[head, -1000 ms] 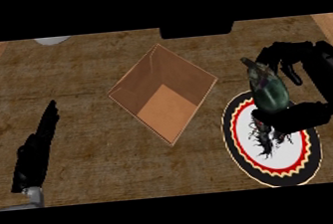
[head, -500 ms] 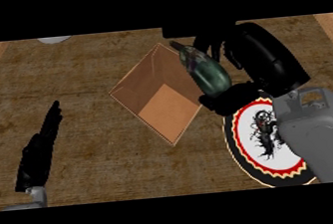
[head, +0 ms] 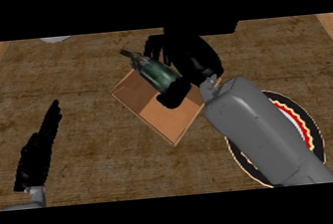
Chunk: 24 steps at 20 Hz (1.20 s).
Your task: Pick the eggplant from the plate and place it in the cardboard box
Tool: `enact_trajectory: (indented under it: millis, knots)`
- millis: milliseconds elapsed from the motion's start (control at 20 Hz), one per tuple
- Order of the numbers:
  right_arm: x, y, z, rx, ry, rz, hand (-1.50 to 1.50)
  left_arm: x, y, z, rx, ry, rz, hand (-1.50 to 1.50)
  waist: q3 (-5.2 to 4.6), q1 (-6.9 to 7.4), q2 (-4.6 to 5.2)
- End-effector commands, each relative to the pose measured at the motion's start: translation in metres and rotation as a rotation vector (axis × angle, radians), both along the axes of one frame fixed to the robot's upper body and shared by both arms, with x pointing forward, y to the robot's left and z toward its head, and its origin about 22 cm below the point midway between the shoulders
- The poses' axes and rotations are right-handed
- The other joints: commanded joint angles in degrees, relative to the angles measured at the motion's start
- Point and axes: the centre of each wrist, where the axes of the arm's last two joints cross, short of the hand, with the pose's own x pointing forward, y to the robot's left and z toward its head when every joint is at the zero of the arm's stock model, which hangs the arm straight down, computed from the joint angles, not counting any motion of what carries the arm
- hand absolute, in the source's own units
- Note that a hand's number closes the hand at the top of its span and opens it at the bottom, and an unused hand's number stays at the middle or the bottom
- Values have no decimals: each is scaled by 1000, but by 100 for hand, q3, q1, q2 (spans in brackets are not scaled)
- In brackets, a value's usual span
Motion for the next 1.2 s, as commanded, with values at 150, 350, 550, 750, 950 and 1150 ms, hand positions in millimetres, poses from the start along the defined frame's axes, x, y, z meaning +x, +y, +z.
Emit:
enact_trajectory:
  millis: [150,350,550,750,950,1150]
  knots:
    - [30,29,-32,-25,139,-92,-150,6,-9,0,-10,3,-13,0,1,42,16]
    - [50,23,-58,5,125,-91,-150,2,0,0,10,-12,-5,0,2,90,35]
    - [40,34,-63,121,108,-92,-150,-7,-19,6,-3,3,-36,0,5,132,20]
    - [41,22,-60,384,40,-188,-150,8,1,2,8,-22,-37,0,3,154,50]
    - [56,-3,-54,585,37,-255,-150,4,-10,1,2,-12,11,0,9,48,38]
    - [62,-36,-45,773,65,-244,-150,-2,3,-6,-1,9,2,0,9,-44,6]
